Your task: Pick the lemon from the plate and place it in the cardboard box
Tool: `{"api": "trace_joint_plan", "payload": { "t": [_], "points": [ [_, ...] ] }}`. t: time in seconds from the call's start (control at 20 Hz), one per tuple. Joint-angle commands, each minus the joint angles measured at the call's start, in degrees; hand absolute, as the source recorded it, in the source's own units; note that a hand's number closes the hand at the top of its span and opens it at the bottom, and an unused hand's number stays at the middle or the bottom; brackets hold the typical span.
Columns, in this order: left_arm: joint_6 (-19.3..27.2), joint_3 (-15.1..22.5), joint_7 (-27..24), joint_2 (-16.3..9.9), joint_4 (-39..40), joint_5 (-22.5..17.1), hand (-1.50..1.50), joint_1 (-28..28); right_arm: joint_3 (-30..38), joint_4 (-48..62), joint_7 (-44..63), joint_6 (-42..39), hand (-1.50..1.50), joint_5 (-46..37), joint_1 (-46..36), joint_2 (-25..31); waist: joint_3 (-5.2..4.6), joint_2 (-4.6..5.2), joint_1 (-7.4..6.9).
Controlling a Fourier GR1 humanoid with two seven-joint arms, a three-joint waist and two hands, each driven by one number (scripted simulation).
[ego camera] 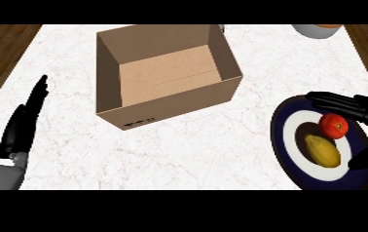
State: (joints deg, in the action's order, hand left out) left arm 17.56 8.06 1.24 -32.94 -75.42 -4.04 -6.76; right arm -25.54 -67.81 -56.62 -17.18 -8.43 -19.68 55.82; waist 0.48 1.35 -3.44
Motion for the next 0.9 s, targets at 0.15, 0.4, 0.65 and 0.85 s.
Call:
{"api": "trace_joint_plan", "payload": {
  "t": [0.15,0.4,0.65,0.85],
  "points": [
    [0.15,-0.27,0.66,0.35,2.92,1.32,0.00,-2.77,-7.74,7.38,-14.27,2.46,-1.50,-16.03,-7.15,3.02,-0.29,-0.09,0.02],
    [1.91,1.45,1.02,3.07,1.52,3.19,0.00,-1.31,-12.88,12.12,-13.94,5.80,-1.50,-24.25,-11.14,-0.97,-0.37,-0.70,0.82],
    [-0.34,-2.10,0.93,0.18,-0.58,1.78,0.00,1.76,-14.86,18.28,-11.88,8.45,-1.50,-29.38,-14.69,-7.04,-0.42,-1.10,1.59],
    [-1.76,-3.02,-0.71,1.21,2.10,1.71,0.00,0.94,-15.23,26.77,-13.48,13.96,-1.50,-32.94,-15.83,-11.68,-0.41,-0.90,1.89]
  ]
}}
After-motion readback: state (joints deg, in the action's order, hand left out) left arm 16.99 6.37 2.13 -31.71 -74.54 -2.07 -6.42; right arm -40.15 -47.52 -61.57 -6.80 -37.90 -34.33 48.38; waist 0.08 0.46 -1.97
